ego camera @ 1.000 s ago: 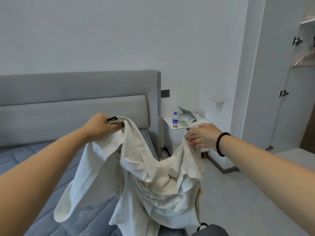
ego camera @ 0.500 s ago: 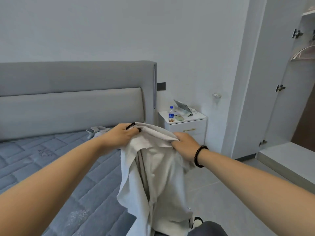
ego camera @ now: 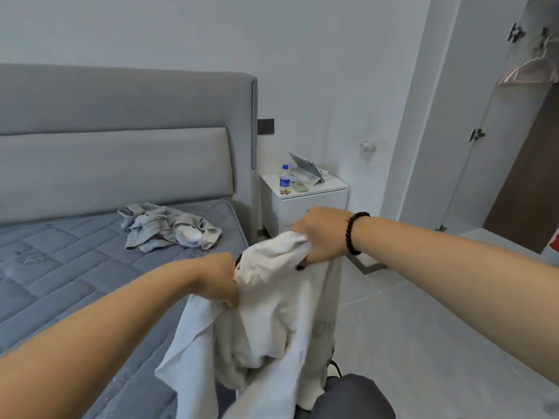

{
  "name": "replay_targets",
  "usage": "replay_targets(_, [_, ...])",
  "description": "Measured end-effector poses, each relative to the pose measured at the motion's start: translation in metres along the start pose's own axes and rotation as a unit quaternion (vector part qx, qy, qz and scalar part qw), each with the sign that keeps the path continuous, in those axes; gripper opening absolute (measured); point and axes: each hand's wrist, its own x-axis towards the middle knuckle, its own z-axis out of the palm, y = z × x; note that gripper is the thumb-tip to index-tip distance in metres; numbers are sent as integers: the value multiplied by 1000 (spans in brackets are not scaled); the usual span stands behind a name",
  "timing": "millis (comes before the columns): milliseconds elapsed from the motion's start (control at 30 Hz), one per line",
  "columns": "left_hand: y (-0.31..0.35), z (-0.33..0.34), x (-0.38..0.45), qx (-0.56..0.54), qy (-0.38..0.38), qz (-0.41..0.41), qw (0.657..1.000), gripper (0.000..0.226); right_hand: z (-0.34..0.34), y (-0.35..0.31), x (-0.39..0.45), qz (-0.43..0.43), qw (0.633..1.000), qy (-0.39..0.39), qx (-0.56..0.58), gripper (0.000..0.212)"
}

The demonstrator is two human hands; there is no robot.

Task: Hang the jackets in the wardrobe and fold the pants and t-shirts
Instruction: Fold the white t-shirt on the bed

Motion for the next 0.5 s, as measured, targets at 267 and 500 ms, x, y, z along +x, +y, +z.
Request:
replay_targets(267, [-39,-32,42,-313,209,61,925,5,-35,63,25,108,989,101,-16,22])
replay_targets(500, [-74,-89,51,-223,65,25,972,31,-63,97,77,140,987,26,80,20])
